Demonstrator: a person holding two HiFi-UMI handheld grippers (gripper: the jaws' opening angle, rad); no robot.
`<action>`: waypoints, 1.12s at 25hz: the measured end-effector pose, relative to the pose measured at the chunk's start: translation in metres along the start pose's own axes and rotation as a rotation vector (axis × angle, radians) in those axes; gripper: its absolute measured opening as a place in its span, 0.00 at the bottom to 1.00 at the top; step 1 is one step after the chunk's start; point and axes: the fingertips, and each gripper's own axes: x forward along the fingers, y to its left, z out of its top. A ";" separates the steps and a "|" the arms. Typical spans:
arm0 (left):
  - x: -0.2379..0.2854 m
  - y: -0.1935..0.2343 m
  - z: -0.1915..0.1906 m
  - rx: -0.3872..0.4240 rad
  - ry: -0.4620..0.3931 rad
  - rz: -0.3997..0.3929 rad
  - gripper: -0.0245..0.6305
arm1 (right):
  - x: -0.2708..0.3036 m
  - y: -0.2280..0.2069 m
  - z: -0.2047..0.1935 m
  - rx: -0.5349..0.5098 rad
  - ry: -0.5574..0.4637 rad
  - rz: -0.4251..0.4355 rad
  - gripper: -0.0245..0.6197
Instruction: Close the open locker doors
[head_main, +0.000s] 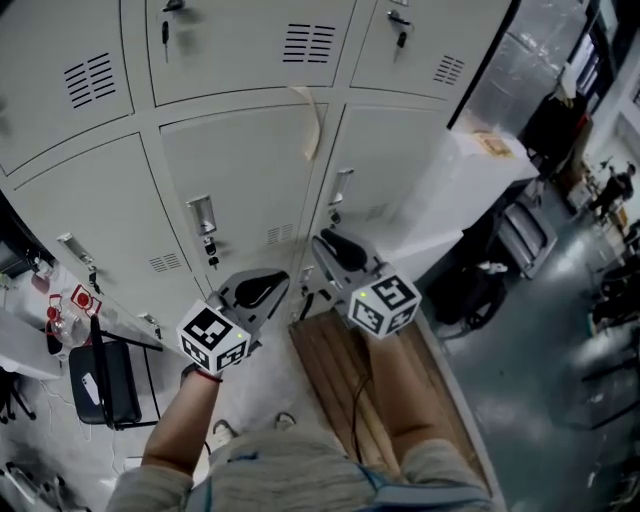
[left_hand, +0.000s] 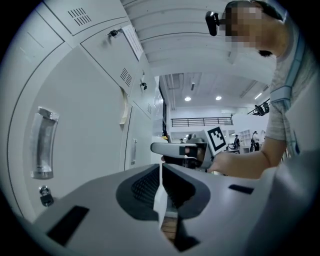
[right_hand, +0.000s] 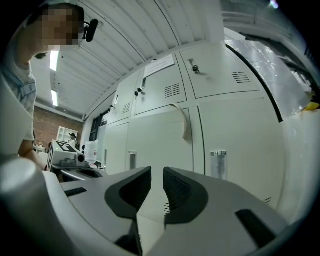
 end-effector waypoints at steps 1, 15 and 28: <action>-0.005 -0.002 0.000 -0.001 -0.004 0.001 0.04 | -0.003 0.011 0.001 0.000 -0.005 0.015 0.16; -0.089 -0.021 0.002 -0.023 -0.034 0.029 0.04 | -0.032 0.109 -0.007 0.059 -0.013 0.105 0.16; -0.146 -0.012 0.002 -0.070 -0.099 0.069 0.04 | -0.019 0.168 -0.009 0.050 0.000 0.190 0.04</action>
